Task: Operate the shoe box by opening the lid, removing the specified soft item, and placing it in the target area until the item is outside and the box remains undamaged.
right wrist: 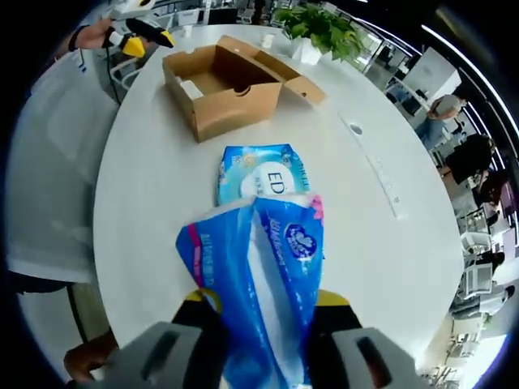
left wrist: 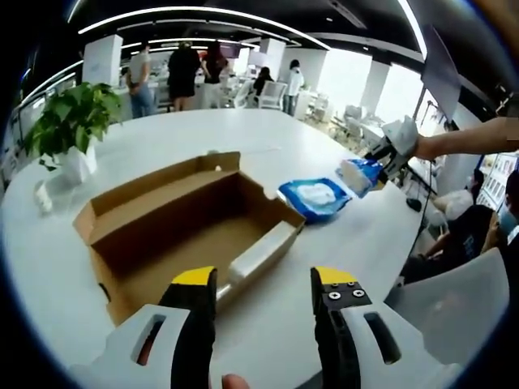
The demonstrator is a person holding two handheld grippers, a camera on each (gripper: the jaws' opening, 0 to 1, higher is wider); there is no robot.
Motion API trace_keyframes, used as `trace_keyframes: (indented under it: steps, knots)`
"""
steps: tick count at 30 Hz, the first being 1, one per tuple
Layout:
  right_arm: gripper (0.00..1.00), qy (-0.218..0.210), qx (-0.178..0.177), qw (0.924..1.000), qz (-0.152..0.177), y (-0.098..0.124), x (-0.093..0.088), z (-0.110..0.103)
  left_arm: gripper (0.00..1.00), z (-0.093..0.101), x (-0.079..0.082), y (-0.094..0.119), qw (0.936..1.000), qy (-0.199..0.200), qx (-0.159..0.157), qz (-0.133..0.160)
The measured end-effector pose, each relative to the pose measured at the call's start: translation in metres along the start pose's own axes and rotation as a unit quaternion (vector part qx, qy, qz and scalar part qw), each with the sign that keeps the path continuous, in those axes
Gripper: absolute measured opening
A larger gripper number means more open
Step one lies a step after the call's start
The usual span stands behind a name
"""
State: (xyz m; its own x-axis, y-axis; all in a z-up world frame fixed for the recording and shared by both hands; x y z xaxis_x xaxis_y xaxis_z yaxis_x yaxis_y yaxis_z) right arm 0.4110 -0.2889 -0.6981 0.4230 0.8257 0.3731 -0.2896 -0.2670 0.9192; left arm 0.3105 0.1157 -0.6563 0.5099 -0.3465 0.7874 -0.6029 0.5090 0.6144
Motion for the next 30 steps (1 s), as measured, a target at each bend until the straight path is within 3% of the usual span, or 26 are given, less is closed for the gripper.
trace_keyframes:
  steps: [9, 30]
  knots:
    - [0.34, 0.002, -0.006, 0.9999, -0.014, 0.003, -0.025, 0.016, 0.47, 0.008, 0.004, -0.008, 1.0, -0.001, -0.007, -0.002]
    - [0.35, -0.008, -0.001, 0.9997, -0.025, -0.012, -0.053, 0.031, 0.47, 0.017, 0.002, -0.018, 0.9999, 0.006, -0.004, -0.009]
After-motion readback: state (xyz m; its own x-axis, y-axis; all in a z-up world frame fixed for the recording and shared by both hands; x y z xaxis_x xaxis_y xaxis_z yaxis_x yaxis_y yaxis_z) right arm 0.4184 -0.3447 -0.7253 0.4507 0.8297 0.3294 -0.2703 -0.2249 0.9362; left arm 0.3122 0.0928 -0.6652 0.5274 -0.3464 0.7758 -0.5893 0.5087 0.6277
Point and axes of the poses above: the point that each gripper's makers call its tool centre point, and the gripper's own axes: y roughly backward along the fingers, z roughly to its right, x roughly out of its top, the point moved 7 cm from there along y, roughly backward along the fingers, and after that the axes turned 12 degrees about -y, right-handed, at the moved point
